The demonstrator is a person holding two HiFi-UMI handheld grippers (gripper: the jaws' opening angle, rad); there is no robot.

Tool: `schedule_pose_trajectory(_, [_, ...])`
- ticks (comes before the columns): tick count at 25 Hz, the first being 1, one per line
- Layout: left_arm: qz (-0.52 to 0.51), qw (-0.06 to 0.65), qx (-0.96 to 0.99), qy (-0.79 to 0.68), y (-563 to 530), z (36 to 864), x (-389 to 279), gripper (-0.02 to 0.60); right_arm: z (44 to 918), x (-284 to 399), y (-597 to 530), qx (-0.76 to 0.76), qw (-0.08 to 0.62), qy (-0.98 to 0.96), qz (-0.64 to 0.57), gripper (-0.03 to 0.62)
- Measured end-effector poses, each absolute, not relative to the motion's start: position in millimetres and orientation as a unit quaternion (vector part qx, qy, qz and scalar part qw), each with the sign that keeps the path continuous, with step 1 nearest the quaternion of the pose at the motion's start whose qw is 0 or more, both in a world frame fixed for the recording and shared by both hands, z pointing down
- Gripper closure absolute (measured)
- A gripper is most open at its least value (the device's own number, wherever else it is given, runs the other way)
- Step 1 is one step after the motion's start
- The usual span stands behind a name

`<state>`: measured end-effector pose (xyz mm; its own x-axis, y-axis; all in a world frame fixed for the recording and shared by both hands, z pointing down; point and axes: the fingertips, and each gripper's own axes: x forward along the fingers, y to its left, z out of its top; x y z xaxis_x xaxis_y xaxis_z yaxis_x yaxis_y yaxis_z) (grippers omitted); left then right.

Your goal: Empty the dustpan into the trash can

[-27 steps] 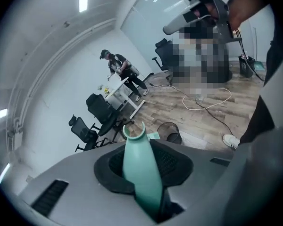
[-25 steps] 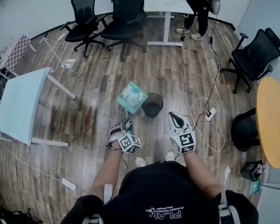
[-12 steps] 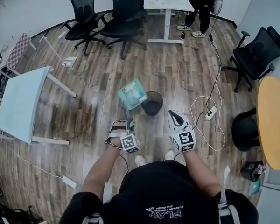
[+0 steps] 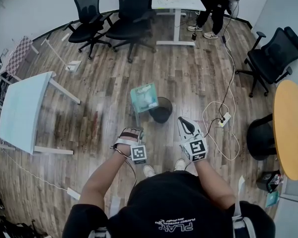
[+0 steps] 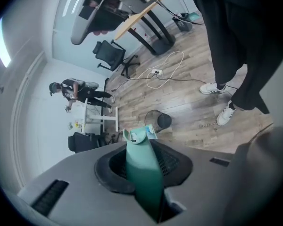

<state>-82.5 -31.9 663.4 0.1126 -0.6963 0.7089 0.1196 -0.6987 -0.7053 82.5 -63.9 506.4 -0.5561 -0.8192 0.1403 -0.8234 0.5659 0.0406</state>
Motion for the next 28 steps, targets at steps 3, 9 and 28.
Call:
schedule_pose_trajectory(3, [-0.644, 0.329, -0.662, 0.197, -24, 674, -84, 0.479, 508, 83, -60, 0.463, 0.070, -0.883, 0.017, 0.569])
schedule_pose_trajectory(9, [-0.665, 0.351, -0.639, 0.161, -23, 675, -74, 0.480, 503, 88, -62, 0.464, 0.063, -0.883, 0.014, 0.569])
schedule_pose_trajectory(28, [-0.699, 0.422, -0.578, 0.015, 11, 710, -40, 0.482, 506, 101, -57, 0.471, 0.063, -0.880, 0.016, 0.569])
